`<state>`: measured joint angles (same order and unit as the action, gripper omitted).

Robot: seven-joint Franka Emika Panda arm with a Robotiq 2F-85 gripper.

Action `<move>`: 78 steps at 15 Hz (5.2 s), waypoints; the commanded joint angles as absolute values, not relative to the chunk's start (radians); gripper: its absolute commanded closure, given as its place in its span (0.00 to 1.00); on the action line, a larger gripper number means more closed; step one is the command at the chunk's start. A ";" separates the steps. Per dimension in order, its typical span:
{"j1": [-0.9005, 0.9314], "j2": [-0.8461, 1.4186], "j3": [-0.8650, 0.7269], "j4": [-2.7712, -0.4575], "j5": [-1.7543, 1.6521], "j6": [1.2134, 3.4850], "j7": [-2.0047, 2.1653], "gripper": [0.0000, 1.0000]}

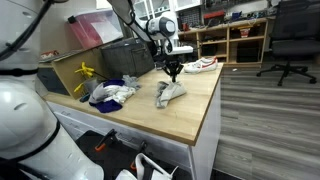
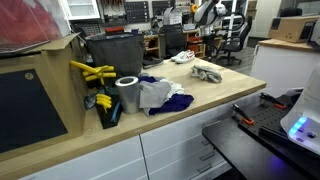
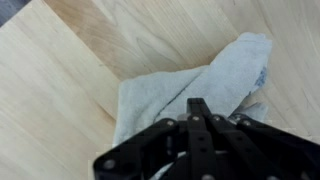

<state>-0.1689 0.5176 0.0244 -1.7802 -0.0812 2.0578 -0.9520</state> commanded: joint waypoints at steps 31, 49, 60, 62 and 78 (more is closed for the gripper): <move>-0.151 0.233 -0.042 -2.073 -0.255 2.075 -0.922 1.00; -0.160 -0.094 -0.133 -2.243 -0.118 1.986 -0.407 1.00; -0.139 -0.351 -0.136 -2.444 -0.089 1.964 -0.255 1.00; -0.132 -0.382 -0.134 -2.461 -0.066 1.972 -0.233 1.00; -0.122 -0.249 -0.179 -2.395 -0.078 2.041 -0.317 0.00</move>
<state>-0.1108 -0.3473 -0.1574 -2.4267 -0.0419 2.0170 -0.2948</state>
